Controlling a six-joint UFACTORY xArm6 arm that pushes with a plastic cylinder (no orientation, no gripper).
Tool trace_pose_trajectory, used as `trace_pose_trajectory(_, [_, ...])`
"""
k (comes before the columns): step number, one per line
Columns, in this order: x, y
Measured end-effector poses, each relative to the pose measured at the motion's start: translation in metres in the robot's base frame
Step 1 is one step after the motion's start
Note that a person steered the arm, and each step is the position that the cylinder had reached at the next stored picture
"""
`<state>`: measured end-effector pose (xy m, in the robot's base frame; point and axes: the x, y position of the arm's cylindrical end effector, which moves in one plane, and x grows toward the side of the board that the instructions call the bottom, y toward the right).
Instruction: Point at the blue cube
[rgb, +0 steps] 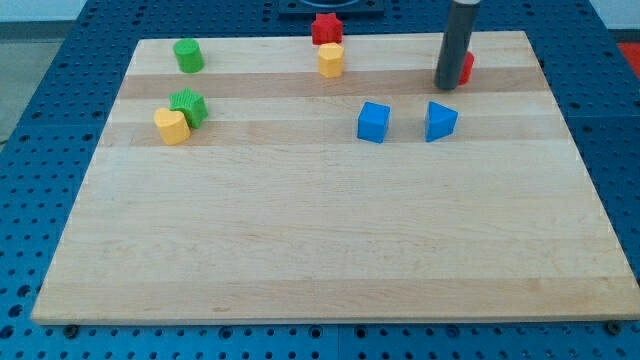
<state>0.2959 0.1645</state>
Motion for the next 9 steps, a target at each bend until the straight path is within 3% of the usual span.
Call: trace_pose_trajectory(9, [-0.008,-0.033])
